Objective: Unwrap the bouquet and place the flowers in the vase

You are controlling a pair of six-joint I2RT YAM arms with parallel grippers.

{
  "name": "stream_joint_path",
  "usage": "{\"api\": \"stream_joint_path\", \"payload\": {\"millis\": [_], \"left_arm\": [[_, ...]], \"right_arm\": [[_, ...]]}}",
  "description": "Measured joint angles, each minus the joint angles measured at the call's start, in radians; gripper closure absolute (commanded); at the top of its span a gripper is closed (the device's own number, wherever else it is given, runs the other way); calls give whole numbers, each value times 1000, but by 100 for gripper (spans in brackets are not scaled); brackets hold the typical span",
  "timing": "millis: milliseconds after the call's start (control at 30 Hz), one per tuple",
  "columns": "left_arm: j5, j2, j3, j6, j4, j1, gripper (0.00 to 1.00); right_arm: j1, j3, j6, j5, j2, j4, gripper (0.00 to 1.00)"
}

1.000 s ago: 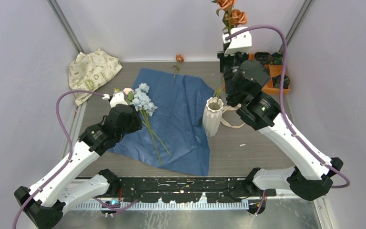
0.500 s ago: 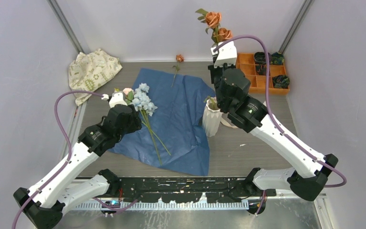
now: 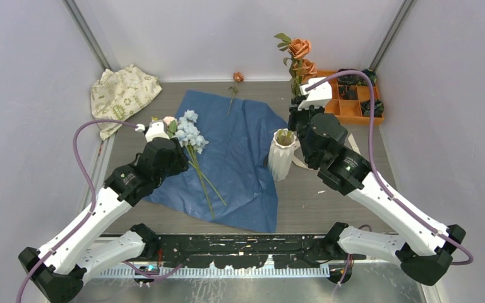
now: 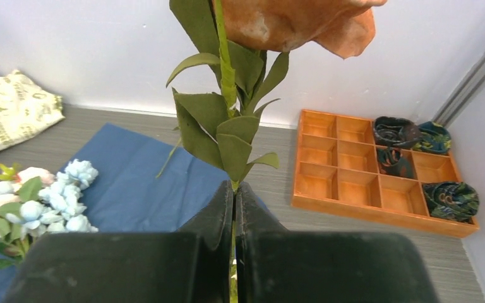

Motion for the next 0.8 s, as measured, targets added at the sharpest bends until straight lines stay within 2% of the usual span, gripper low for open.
{"api": "stream_joint_path", "payload": {"millis": [300,633,800], "left_arm": [[2,2,0,0,7,0,52],[2,2,-2,0,8,0,52],[5,3,-2,5,16,0,49]], "right_arm": [[0,-81,125,-122,-48,-36,99],[0,-201,181,-193,-49,-50,99],[0,-225,204,-196,-53,-63,76]]}}
